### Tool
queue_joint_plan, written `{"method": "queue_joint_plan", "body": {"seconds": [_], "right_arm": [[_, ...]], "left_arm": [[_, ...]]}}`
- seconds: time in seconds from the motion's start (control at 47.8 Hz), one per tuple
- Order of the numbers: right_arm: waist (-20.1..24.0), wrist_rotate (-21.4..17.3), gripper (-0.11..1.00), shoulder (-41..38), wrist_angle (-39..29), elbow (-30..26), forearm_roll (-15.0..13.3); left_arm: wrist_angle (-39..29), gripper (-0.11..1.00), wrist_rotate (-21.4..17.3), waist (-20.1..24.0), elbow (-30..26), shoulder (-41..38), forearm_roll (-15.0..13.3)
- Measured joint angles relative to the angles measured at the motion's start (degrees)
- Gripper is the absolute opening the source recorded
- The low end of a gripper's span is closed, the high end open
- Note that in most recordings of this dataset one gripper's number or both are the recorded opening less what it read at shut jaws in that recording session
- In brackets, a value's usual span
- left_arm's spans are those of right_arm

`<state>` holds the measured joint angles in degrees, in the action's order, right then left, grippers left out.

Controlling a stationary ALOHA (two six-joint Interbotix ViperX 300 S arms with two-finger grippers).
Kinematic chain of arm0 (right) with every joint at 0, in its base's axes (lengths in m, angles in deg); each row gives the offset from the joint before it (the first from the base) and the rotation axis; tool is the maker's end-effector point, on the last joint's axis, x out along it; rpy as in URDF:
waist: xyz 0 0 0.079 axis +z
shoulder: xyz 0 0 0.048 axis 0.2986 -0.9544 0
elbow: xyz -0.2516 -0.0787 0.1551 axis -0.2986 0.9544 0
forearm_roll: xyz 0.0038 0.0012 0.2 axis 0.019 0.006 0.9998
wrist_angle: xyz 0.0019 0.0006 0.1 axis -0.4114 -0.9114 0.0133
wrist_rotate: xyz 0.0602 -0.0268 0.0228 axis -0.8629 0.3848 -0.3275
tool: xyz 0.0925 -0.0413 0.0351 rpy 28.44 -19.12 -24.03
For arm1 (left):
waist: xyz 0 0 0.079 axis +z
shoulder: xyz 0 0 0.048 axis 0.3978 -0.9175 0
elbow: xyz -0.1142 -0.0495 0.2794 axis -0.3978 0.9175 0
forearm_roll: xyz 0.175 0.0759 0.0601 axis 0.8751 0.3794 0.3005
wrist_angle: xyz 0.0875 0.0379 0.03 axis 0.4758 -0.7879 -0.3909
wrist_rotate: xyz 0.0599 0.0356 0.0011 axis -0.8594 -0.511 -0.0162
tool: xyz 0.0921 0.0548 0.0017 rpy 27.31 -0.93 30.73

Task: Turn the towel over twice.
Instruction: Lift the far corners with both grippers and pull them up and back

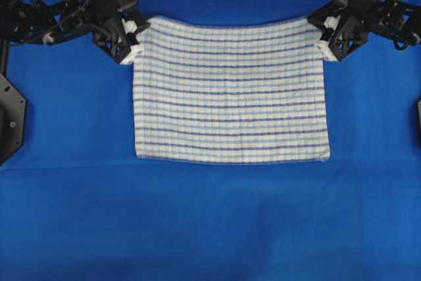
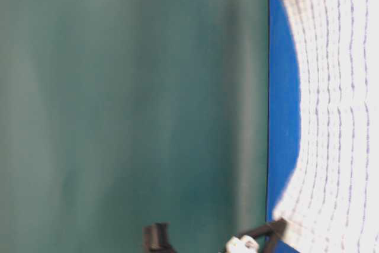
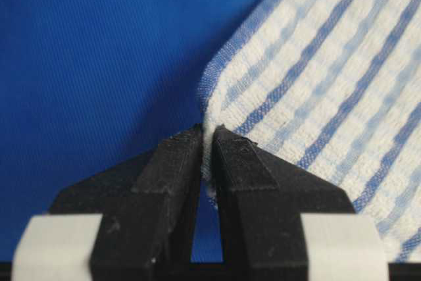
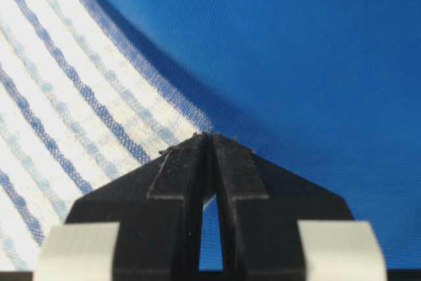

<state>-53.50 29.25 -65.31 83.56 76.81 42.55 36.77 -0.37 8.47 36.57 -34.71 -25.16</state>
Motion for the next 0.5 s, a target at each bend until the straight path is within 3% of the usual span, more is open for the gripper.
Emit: {"method": "queue_joint_plan", "body": {"seconds": [0.293, 0.502], "right_arm": [[-5.19, 2.46, 0.05, 9.14, -7.38, -3.34, -1.58], [-8.09, 4.75, 0.05, 14.06, -12.74, -8.09, -2.9]], "left_arm": [[-7.38, 0.03, -3.78, 2.81, -4.83, 7.73, 0.0], [-8.26, 0.03, -7.38, 4.57, -8.53, 11.25, 0.0]]}}
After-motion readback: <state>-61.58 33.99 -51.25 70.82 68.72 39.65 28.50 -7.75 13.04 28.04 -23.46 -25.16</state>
